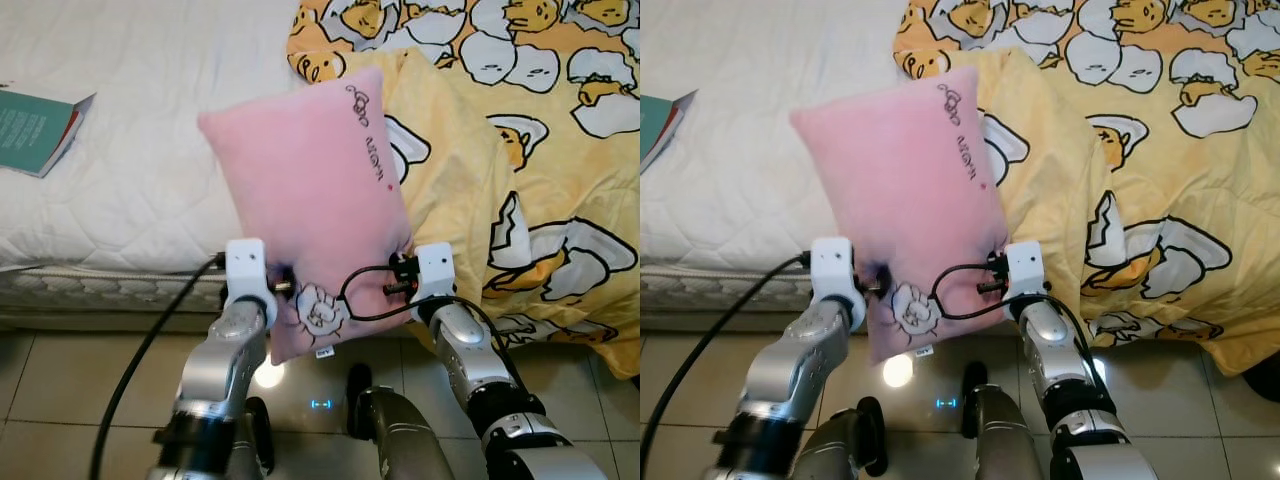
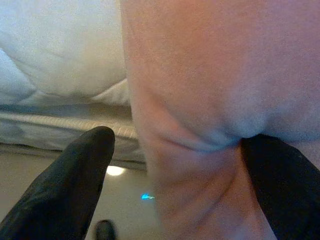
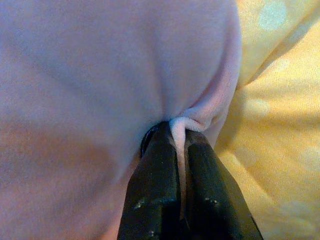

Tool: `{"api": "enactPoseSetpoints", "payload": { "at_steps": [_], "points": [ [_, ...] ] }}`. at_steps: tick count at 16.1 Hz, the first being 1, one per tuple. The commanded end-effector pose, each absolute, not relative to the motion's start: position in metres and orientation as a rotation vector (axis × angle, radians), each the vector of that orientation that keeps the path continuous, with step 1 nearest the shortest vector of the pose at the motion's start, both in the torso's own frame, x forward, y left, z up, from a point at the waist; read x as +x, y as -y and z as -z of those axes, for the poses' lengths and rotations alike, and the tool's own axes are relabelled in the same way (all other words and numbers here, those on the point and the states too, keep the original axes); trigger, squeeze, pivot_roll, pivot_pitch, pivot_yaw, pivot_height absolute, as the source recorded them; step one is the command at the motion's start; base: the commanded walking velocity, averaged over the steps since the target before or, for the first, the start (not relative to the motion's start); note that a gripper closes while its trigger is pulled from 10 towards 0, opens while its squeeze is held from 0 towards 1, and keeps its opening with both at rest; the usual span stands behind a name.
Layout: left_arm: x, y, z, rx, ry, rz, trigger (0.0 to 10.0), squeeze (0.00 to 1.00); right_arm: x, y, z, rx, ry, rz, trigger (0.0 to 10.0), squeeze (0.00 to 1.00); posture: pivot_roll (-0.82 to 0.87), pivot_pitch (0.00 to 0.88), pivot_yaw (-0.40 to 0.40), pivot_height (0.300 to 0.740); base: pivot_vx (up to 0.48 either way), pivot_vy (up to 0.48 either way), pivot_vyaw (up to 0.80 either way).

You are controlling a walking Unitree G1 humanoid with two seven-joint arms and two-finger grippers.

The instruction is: Clean up the room

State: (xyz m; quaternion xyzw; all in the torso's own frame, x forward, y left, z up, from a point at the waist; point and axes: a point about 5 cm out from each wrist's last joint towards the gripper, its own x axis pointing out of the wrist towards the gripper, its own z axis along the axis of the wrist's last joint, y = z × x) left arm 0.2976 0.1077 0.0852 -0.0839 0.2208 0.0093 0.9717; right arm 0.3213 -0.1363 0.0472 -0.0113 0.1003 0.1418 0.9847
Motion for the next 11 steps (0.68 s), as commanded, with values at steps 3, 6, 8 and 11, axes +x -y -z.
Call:
{"api": "enactPoseSetpoints", "payload": {
  "at_steps": [3,6,8,11],
  "points": [
    [0.315,-0.101,-0.086,-0.312,-0.407,-0.036,10.0,0.0,0.319,0.128,-0.042,-0.015,-0.232,-0.299,0.0,0.0,-0.07,0.31,-0.009,0.74,0.0,0.0,0.0],
    [0.326,-0.114,-0.079,-0.224,-0.379,-0.062,0.0,0.0,0.32,0.126,-0.043,-0.003,-0.229,-0.304,0.0,0.0,-0.07,0.309,-0.016,0.74,0.0,0.0,0.0],
    [0.334,-0.122,-0.08,-0.202,-0.355,-0.074,0.0,0.0,0.321,0.126,-0.044,0.0,-0.229,-0.306,0.0,0.0,-0.07,0.312,-0.021,0.74,0.0,0.0,0.0],
    [0.338,-0.122,-0.079,-0.25,-0.348,-0.093,0.0,0.0,0.322,0.125,-0.045,0.005,-0.232,-0.31,0.0,0.0,-0.07,0.315,-0.028,0.74,0.0,0.0,0.0]
  ]
}}
